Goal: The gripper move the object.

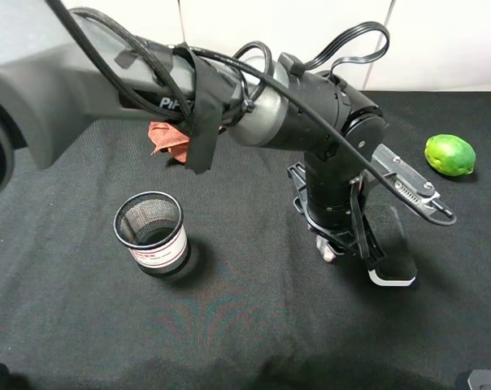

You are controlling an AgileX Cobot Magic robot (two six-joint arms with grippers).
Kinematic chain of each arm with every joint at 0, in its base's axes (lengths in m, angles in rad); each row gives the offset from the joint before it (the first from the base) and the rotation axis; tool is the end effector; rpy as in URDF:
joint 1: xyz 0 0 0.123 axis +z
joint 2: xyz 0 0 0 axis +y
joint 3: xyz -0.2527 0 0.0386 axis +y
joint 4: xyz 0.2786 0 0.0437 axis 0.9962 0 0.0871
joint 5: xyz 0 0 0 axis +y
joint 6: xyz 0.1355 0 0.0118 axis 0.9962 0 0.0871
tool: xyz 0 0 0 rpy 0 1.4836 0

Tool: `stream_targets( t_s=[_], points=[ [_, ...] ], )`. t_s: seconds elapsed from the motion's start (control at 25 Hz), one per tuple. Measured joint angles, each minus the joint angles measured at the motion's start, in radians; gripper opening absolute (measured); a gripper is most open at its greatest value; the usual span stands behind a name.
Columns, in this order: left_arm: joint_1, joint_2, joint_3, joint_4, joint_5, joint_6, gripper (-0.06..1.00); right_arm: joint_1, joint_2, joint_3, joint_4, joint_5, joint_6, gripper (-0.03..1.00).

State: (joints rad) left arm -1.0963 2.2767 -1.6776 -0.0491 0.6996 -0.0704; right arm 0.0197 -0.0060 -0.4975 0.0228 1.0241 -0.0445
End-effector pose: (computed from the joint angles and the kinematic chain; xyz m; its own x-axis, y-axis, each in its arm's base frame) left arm 0.2227 -0.4430 0.0420 -0.5215 0.7795 -0.3469 0.8429 0.5339 -0.0674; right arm 0.0933 0.0045 0.2756 -0.4183 -0.0409 -0.9074 -0.0510 0.9985 -0.0215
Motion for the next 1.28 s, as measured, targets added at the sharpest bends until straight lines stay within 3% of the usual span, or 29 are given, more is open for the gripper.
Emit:
stream_targets(
  t_s=[0.16, 0.32, 0.88, 1.28],
  points=[
    [0.0, 0.0, 0.0, 0.0, -0.014, 0.0, 0.85, 0.0, 0.0, 0.0, 0.0, 0.0, 0.0, 0.69],
    [0.0, 0.0, 0.0, 0.0, -0.019, 0.0, 0.92, 0.0, 0.0, 0.0, 0.0, 0.0, 0.0, 0.69],
    [0.0, -0.029, -0.001, -0.001, 0.003, 0.0, 0.93, 0.0, 0.0, 0.0, 0.0, 0.0, 0.0, 0.69],
    [0.0, -0.044, -0.133, -0.001, 0.233, 0.0, 0.93, 0.0, 0.0, 0.0, 0.0, 0.0, 0.0, 0.69]
  ],
)
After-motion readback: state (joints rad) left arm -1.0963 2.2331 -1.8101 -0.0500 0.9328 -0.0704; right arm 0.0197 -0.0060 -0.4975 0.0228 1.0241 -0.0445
